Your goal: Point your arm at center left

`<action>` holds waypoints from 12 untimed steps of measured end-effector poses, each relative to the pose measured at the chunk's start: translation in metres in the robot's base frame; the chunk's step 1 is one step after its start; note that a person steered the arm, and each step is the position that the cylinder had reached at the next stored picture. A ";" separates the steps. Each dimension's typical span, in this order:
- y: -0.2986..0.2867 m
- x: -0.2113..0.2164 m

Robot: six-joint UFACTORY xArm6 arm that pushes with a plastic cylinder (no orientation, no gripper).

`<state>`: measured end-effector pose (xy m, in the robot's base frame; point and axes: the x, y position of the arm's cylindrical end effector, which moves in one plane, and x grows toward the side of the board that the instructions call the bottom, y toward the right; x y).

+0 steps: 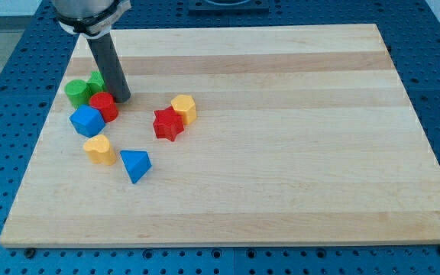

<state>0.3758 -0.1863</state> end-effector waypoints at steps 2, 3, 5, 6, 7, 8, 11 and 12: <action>0.029 -0.054; 0.032 -0.098; -0.034 -0.154; -0.083 -0.151; -0.118 -0.138; -0.118 -0.138; -0.118 -0.068; -0.118 -0.066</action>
<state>0.3094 -0.3047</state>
